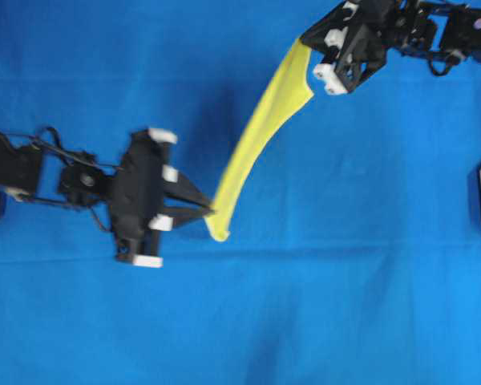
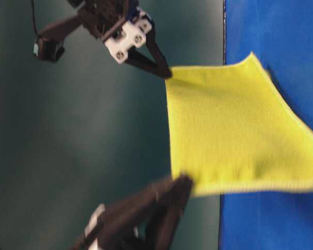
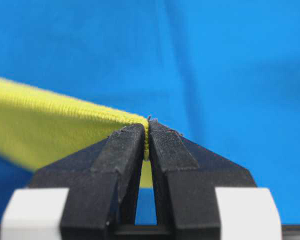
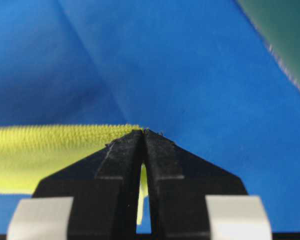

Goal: Fold the yellow towel.
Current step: 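Swing the left gripper's end toward the near side, rotating the strip vertical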

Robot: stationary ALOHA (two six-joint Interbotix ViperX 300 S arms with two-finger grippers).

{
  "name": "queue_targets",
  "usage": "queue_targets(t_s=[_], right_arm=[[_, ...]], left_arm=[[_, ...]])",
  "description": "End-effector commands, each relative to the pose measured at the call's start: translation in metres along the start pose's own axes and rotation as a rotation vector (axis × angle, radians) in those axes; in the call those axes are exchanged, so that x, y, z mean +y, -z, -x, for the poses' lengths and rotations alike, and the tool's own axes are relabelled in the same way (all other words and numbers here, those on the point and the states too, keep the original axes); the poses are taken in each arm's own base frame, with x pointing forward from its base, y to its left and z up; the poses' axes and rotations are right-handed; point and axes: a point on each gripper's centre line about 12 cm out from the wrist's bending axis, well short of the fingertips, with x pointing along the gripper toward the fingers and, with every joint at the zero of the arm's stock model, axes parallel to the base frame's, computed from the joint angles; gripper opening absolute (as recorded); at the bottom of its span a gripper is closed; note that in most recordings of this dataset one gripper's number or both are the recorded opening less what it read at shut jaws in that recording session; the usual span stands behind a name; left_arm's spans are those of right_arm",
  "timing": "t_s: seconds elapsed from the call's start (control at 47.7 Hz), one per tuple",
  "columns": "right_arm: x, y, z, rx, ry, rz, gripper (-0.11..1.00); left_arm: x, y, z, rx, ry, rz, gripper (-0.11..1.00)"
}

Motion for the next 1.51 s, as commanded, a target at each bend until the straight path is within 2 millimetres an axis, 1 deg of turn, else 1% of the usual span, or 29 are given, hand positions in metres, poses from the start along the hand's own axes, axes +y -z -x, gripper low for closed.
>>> queue_targets(t_s=[0.0,0.021,0.147,0.189,0.294,0.419,0.545,0.692,0.818,1.028,1.133,1.237,1.3,1.342,1.489], right_arm=[[-0.013,-0.022,-0.004,-0.047,0.032,0.016,0.02],[-0.013,-0.024,-0.006,-0.048,0.033,0.023,0.02],[-0.013,-0.036,-0.014,-0.069,0.036,0.045,0.02],[-0.013,-0.041,-0.016,-0.081,0.034,0.048,0.02],[-0.012,-0.046,-0.018,-0.098,0.03,0.059,0.02],[-0.012,-0.044,-0.017,-0.097,0.03,0.064,0.02],[-0.012,-0.04,-0.014,-0.094,0.029,0.065,0.02],[-0.018,-0.029,-0.002,-0.086,0.04,0.057,0.02],[-0.023,-0.018,0.015,-0.086,0.051,0.05,0.02],[-0.03,0.009,0.047,-0.076,0.071,0.036,0.02],[-0.031,0.02,0.057,-0.054,0.081,0.035,0.02],[-0.032,0.023,0.056,-0.036,0.086,0.034,0.02],[-0.031,0.023,0.051,-0.028,0.084,0.035,0.02],[-0.03,0.022,0.044,-0.026,0.077,0.037,0.02],[-0.021,0.016,0.015,-0.032,0.035,0.05,0.02]], left_arm=[[-0.015,-0.026,-0.009,-0.067,0.032,-0.046,0.04],[-0.017,-0.03,-0.013,-0.076,0.035,-0.056,0.04],[-0.02,-0.04,-0.031,-0.095,0.04,-0.08,0.04],[-0.021,-0.042,-0.037,-0.095,0.04,-0.08,0.04],[-0.021,-0.045,-0.051,-0.091,0.04,-0.08,0.04],[-0.023,-0.046,-0.062,-0.086,0.044,-0.081,0.04],[-0.023,-0.051,-0.068,-0.095,0.043,-0.081,0.04],[-0.023,-0.06,-0.078,-0.11,0.04,-0.093,0.04],[-0.023,-0.069,-0.096,-0.134,0.034,-0.141,0.04],[-0.024,-0.085,-0.127,-0.166,0.029,-0.152,0.04],[-0.023,-0.084,-0.14,-0.161,0.026,-0.154,0.04],[-0.024,-0.077,-0.144,-0.142,0.029,-0.155,0.04],[-0.024,-0.071,-0.142,-0.125,0.032,-0.155,0.04],[-0.024,-0.066,-0.14,-0.116,0.033,-0.151,0.04],[-0.026,-0.041,-0.128,-0.062,0.044,-0.113,0.04]])
